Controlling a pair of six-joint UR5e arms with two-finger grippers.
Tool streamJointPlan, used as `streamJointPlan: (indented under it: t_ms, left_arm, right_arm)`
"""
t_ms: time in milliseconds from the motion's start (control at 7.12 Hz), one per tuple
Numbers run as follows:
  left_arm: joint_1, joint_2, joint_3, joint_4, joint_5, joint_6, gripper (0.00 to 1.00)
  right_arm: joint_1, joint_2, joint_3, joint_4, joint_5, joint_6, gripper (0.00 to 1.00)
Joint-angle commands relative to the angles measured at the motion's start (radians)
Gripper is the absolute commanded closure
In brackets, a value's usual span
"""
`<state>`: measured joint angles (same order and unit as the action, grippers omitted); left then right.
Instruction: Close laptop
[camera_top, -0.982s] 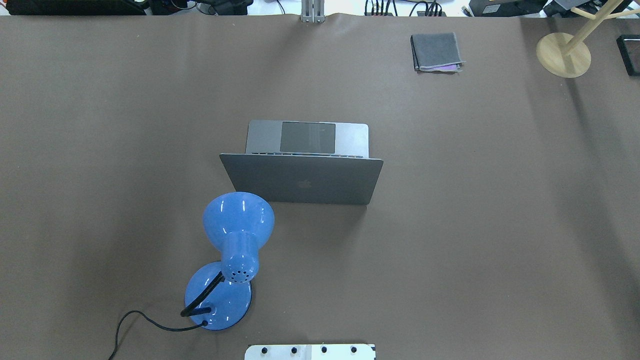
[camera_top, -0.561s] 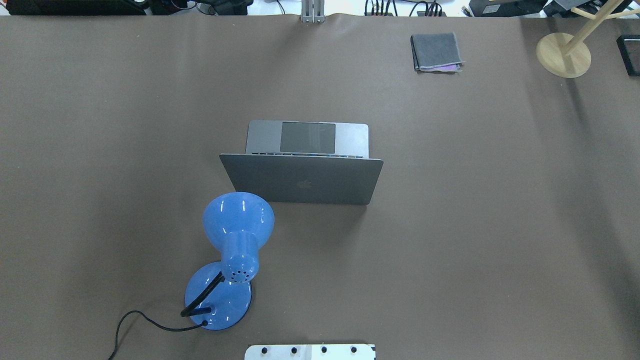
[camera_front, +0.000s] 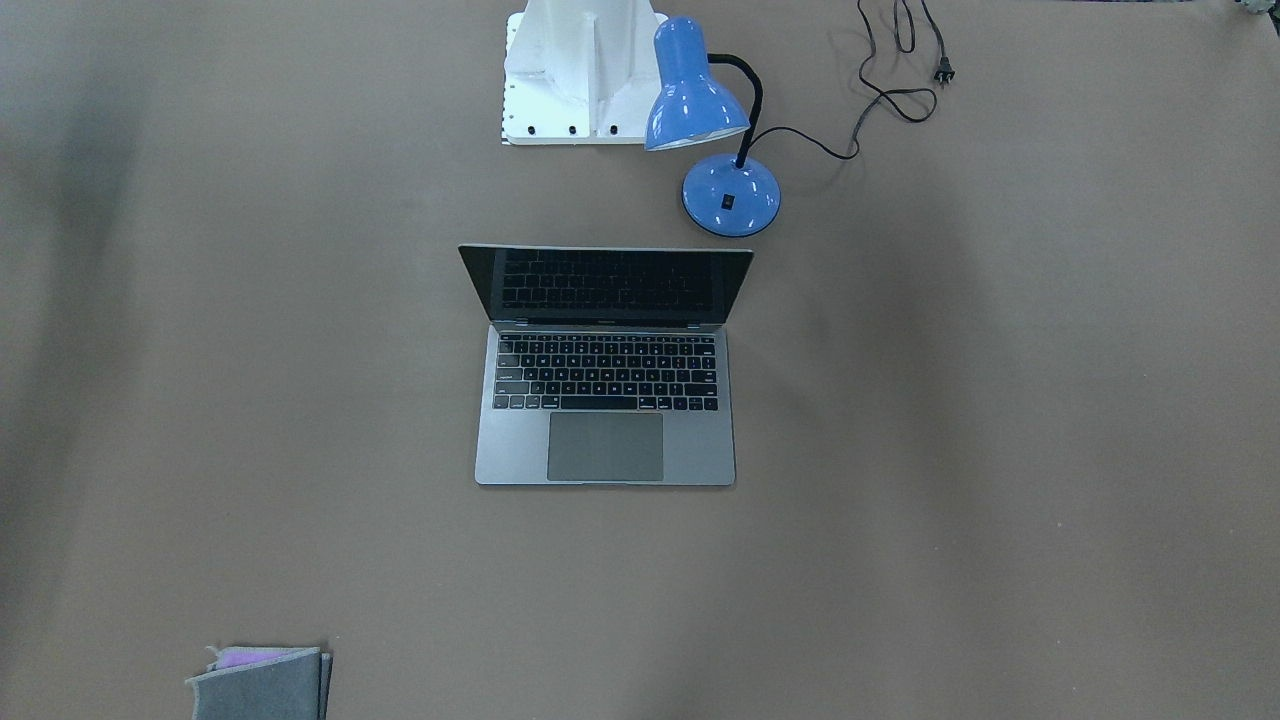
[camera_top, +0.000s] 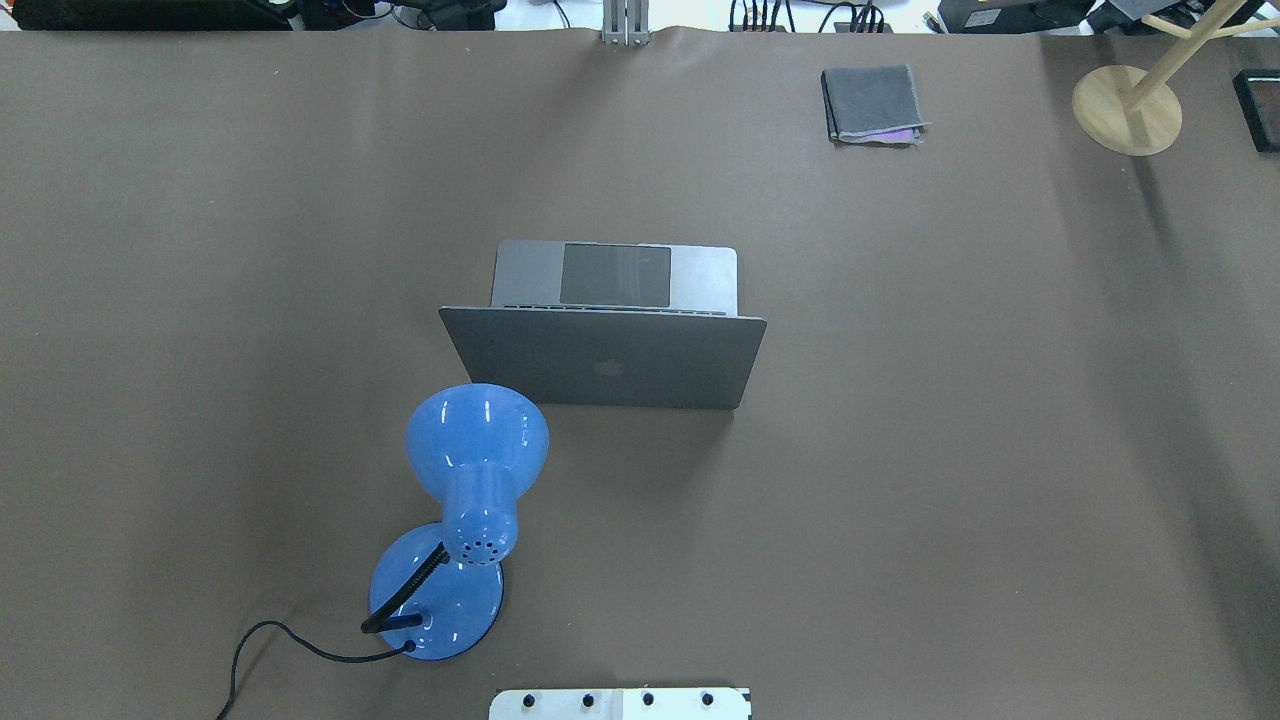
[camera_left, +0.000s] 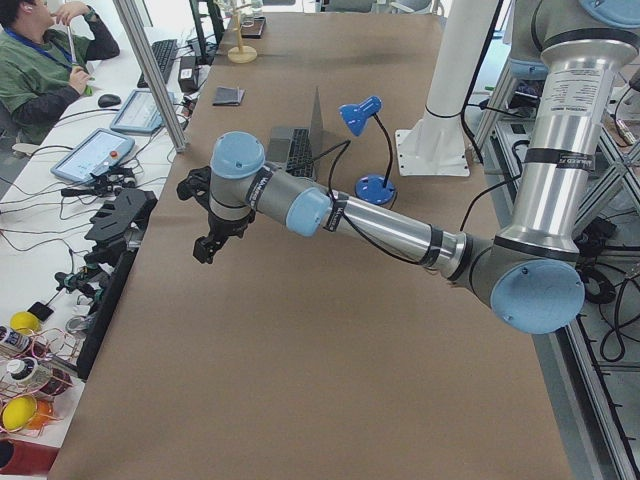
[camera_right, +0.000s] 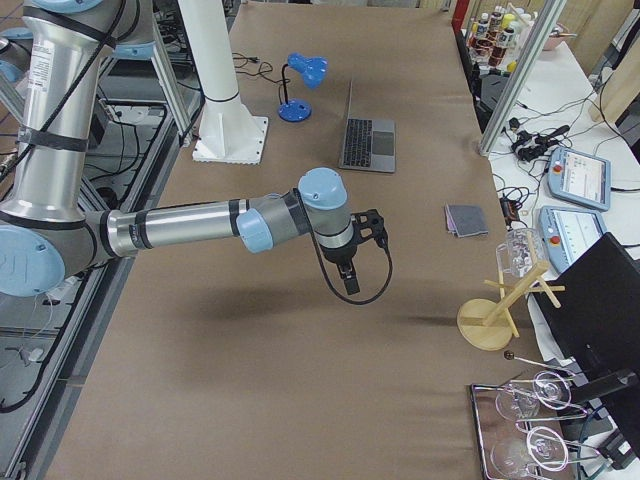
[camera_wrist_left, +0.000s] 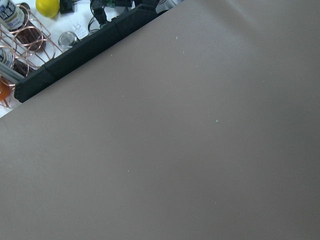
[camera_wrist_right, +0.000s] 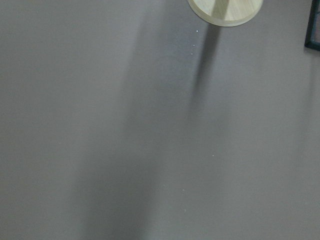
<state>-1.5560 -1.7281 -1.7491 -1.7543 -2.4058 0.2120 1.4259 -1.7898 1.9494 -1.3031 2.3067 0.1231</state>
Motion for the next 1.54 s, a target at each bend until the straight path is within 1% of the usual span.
streamJointPlan:
  t_ms: [0,140,281,421,561,702,842,982,1123,1263,1404]
  left_arm:
    - [0.049,-0.008,-0.009,-0.109,-0.152,-0.177,0.03]
    - [0.109,-0.008,-0.010,-0.219,-0.186,-0.362,0.03]
    - [0.182,0.001,-0.009,-0.385,-0.187,-0.595,0.02]
    - [0.248,-0.005,-0.010,-0.490,-0.184,-0.791,0.02]
    - [0.322,-0.008,-0.051,-0.499,-0.167,-0.894,0.02]
    - [0.374,-0.010,-0.088,-0.496,-0.162,-0.986,0.02]
    - [0.455,-0.013,-0.128,-0.495,-0.155,-1.096,0.02]
    - [0.520,-0.018,-0.148,-0.494,-0.091,-1.112,0.02]
    - [0.569,-0.019,-0.165,-0.493,-0.046,-1.140,0.02]
    - [0.603,-0.037,-0.179,-0.493,-0.043,-1.192,0.03]
    - [0.626,-0.044,-0.187,-0.493,-0.042,-1.230,0.31]
  right_arm:
    - [-0.010,0.015,0.005,0.040,0.167,0.111,0.00]
    - [-0.046,0.017,0.009,0.129,0.178,0.245,0.00]
    - [-0.108,0.020,0.020,0.224,0.175,0.415,0.02]
    - [-0.160,0.021,0.037,0.325,0.172,0.575,0.02]
    - [-0.229,0.020,0.095,0.341,0.134,0.702,0.04]
    - [-0.324,0.015,0.152,0.340,0.025,0.818,0.04]
    - [-0.420,0.012,0.192,0.337,-0.066,0.914,0.04]
    - [-0.488,0.009,0.222,0.329,-0.107,0.996,0.07]
    - [-0.540,0.009,0.249,0.329,-0.116,1.065,0.13]
    - [-0.585,0.009,0.284,0.329,-0.118,1.146,0.24]
    - [-0.626,0.010,0.317,0.329,-0.118,1.206,0.43]
